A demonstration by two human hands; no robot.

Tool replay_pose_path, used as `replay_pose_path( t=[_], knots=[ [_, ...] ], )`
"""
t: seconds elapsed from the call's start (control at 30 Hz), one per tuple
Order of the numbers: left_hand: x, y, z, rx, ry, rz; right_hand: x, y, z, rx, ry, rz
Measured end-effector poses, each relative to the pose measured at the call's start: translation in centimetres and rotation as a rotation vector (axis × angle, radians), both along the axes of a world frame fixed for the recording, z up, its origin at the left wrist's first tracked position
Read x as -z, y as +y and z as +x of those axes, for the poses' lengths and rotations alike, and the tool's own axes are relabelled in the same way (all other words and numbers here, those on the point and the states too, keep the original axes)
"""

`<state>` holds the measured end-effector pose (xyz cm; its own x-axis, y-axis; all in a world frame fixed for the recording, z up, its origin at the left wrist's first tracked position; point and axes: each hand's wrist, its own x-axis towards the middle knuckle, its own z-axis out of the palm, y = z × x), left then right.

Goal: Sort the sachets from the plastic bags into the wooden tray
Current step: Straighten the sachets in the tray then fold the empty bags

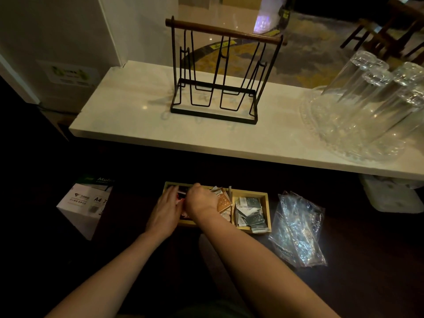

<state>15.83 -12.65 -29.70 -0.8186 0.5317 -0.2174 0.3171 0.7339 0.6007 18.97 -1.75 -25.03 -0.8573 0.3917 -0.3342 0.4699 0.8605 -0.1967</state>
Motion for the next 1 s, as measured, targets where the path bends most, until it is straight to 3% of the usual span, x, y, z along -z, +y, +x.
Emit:
replay_pose_path(
  t=[0.23, 0.33, 0.4, 0.47, 0.6, 0.77, 0.87, 1.0],
  knots=[
    [-0.3, -0.8, -0.2, -0.064, 0.007, 0.139, -0.4, -0.2, 0.1, -0.09, -0.148, -0.023],
    [0.1, -1.3, -0.4, -0.011, 0.017, 0.099, -1.3, 0.6, 0.9, -0.054, 0.066, -0.044],
    [0.2, -1.6, -0.2, -0.002, 0.017, 0.094, -1.2, 2.7, 2.0, 0.047, 0.327, 0.029],
    [0.0, -1.6, 0.0, -0.007, 0.042, 0.096, -0.2, 5.8, 3.3, 0.114, 0.441, 0.088],
    [-0.9, -0.6, 0.1, 0.093, 0.23, 0.034, 1.6, 9.8, 6.2, 0.286, 0.39, -0.046],
    [-1.7, 2.9, 1.3, 0.385, 0.345, -0.061, 1.9, 8.4, 7.5, 0.303, 0.423, -0.151],
    [-1.2, 5.3, 2.4, 0.535, 0.341, -0.132, 1.8, 7.9, 7.2, 0.315, 0.318, -0.101],
    [0.3, 6.4, 2.0, 0.677, 0.477, -0.24, 1.2, 7.4, 6.6, 0.189, 0.14, 0.011]
  ],
)
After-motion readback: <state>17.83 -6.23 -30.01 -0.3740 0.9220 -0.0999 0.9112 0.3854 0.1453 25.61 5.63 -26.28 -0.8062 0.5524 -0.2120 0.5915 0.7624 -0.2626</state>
